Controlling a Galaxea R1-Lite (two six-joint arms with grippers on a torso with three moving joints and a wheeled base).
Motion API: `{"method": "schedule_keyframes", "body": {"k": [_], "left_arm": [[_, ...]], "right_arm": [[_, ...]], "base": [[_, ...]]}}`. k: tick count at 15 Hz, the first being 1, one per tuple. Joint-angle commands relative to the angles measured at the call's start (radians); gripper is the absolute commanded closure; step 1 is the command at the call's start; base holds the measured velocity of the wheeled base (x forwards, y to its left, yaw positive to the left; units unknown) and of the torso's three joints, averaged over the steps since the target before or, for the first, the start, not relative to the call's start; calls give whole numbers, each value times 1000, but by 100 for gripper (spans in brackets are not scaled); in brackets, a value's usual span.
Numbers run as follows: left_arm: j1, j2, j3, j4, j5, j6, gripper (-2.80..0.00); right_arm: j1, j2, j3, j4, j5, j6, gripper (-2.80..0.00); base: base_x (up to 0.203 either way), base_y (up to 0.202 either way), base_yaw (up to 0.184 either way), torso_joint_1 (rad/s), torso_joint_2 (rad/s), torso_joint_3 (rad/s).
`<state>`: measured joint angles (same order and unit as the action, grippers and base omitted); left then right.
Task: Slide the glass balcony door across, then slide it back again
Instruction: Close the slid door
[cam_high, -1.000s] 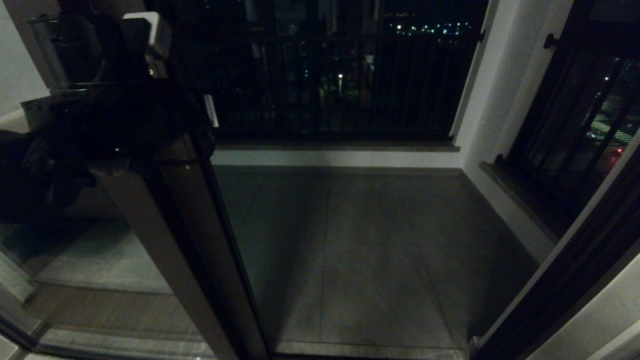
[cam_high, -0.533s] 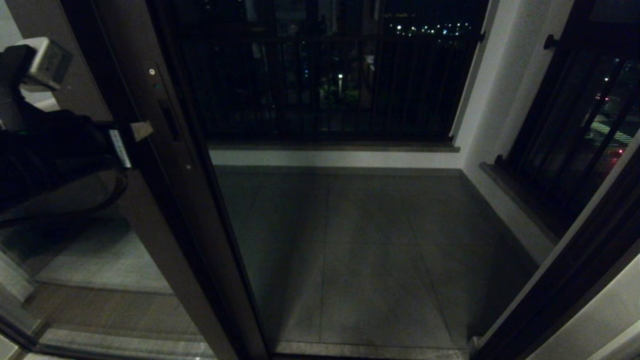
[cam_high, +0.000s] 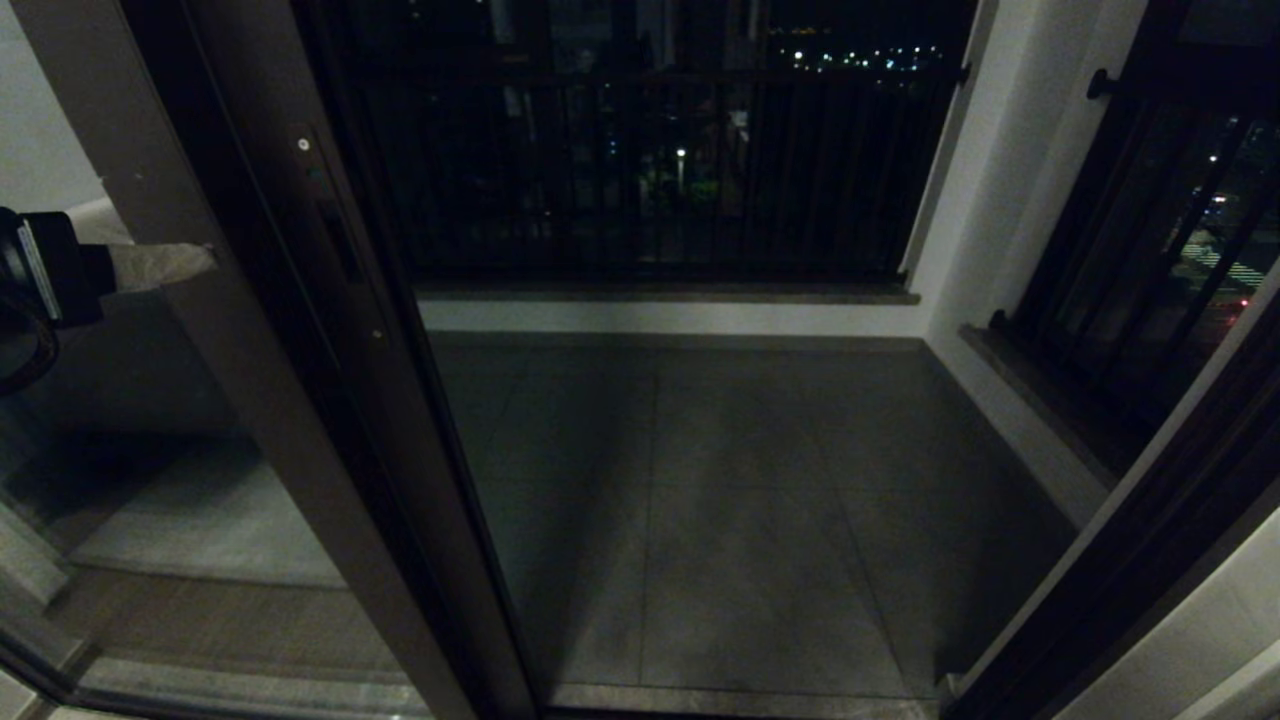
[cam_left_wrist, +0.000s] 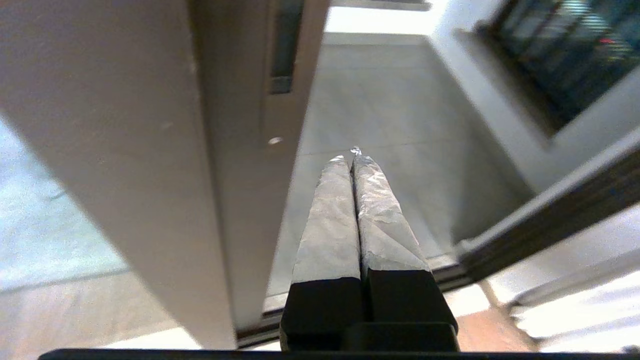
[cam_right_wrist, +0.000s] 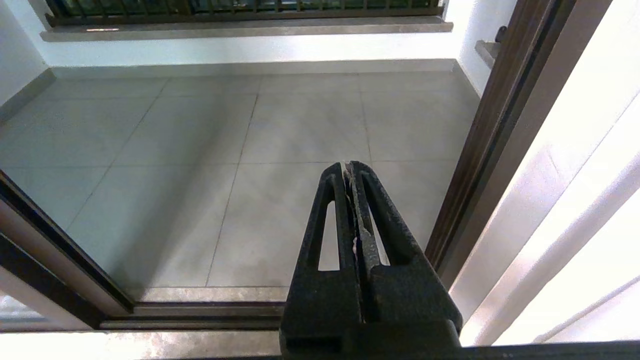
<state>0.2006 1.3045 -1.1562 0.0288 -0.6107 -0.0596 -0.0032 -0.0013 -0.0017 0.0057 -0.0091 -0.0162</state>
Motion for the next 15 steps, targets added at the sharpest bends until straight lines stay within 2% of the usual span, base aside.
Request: {"method": "schedule_keyframes", "body": {"k": [1,5,6,8,10,11,12,15], "left_arm": [[-12,38,-17,2,-44,1,0],[-55,107,-35,0,-34,21,0],[-68,133,-45,-7,-9,32,0],[-92,183,-92,-20,86,42,0],[-95,204,-111,-26,103,43,0],[-104,204,-112,-26,105,44,-66],[-123,202,-112,-26,115,44,-280],[-168,198,-133,-26,121,44,-280]], "right_arm": [[0,1,0,0,0,-1,0],[0,1,0,0,0,-1,0],[0,1,0,0,0,-1,0],[0,1,0,0,0,-1,0],[0,1,0,0,0,-1,0],[0,1,0,0,0,-1,0],[0,1,0,0,0,-1,0],[0,1,0,0,0,-1,0]], "base": [[0,0,0,0,0,0],[0,0,0,0,0,0],[0,0,0,0,0,0],[0,0,0,0,0,0],[0,0,0,0,0,0],[0,0,0,0,0,0],[0,0,0,0,0,0],[0,0,0,0,0,0]]}}
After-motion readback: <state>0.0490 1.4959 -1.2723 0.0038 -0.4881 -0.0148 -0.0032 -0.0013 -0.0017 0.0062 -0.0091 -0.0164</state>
